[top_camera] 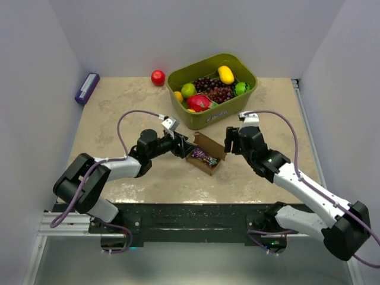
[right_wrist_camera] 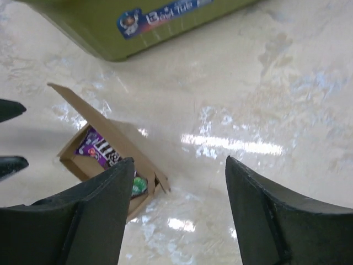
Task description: Fold the paper box
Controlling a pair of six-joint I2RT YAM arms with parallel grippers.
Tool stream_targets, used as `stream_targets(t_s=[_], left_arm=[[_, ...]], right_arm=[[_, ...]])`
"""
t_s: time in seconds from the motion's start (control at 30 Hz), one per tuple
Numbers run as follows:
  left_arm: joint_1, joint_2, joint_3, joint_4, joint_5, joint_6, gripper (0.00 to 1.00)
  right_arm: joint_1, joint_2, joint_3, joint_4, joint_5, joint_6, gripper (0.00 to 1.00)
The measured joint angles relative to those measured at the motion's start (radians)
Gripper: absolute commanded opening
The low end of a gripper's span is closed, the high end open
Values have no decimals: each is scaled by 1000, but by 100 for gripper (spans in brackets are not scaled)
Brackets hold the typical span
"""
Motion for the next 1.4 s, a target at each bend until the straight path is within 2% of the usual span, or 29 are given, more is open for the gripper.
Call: stream_targets(t_s=[0.2,0.3,0.47,0.93,1.07,1.27,1.4], left_arm=[[27,50,2,71,53,-4,67],[43,109,23,115,93,-6,63],[48,203,73,150,134,-7,60],[49,284,169,130,102,46,56],[49,315,187,122,104,58,50],[49,351,188,111,120,63,48],[49,371,190,112,130,62,41]], right_arm=[[-2,-211,-171,6,-60,135,69],[-2,-253,-210,31,-86,167,62],[-2,-224,-245,73,-112,190,55],[-2,-130,-274,197,-169,165,50],[-2,-91,-275,211,-180,156,50],[-2,-69,-282,238,-186,143,49],[-2,-34,-286,262,-186,133,46]])
